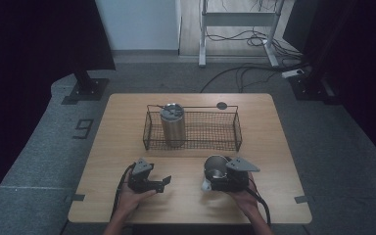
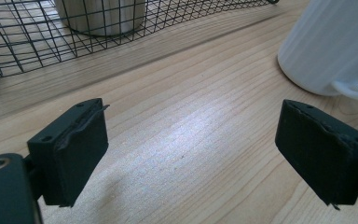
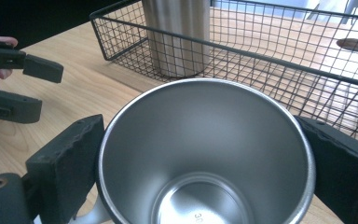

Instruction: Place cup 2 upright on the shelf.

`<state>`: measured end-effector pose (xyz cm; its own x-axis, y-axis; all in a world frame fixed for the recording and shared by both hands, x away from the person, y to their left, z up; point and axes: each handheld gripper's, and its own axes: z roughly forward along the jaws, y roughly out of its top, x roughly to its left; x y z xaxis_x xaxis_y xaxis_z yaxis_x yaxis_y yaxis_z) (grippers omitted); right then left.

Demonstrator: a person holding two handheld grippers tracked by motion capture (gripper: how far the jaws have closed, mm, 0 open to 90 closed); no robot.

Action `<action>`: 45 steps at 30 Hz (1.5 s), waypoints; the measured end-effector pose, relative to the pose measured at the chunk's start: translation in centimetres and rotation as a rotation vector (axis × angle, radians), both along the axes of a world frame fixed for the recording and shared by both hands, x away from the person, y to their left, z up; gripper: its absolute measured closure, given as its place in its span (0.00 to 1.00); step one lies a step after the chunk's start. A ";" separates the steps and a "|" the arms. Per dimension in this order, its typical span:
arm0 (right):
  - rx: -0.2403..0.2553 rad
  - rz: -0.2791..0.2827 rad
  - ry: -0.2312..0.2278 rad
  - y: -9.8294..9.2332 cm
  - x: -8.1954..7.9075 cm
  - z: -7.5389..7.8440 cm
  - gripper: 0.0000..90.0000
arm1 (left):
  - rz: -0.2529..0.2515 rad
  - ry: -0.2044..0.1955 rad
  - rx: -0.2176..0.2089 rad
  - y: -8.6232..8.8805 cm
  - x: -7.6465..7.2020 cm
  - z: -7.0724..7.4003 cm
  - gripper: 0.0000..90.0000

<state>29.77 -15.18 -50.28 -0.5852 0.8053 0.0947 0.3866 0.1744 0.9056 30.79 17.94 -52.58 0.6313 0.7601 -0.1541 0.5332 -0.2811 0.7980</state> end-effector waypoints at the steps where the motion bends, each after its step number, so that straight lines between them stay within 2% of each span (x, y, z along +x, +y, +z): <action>1: 0.005 -0.003 -0.003 0.0 0.0 0.0 0.06 | -0.001 0.001 0.001 0.0 0.0 0.0 0.11; 10: 0.028 -0.006 -0.010 -0.6 -0.1 0.6 0.06 | 0.002 0.003 0.002 0.0 0.0 -0.1 0.11; 17: 0.031 0.000 -0.007 -0.7 -0.1 1.0 0.06 | 0.006 0.010 0.003 0.1 0.0 -0.3 0.11; 18: 0.017 0.003 -0.007 -0.8 -0.1 1.0 0.06 | 0.007 0.010 0.000 0.1 0.0 -0.2 0.11; 26: 0.019 -0.001 -0.020 -0.8 0.3 1.8 0.06 | 0.010 0.012 -0.010 0.5 0.0 -0.1 0.11; 45: 0.057 -0.014 -0.036 -1.3 1.2 3.9 0.06 | 0.011 0.013 -0.010 0.5 -0.1 -0.1 0.11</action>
<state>30.99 -16.43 -46.35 -0.5776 0.8074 0.1200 0.3560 0.1169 0.9271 30.71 18.49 -52.69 0.6205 0.7656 -0.1701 0.5465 -0.2665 0.7939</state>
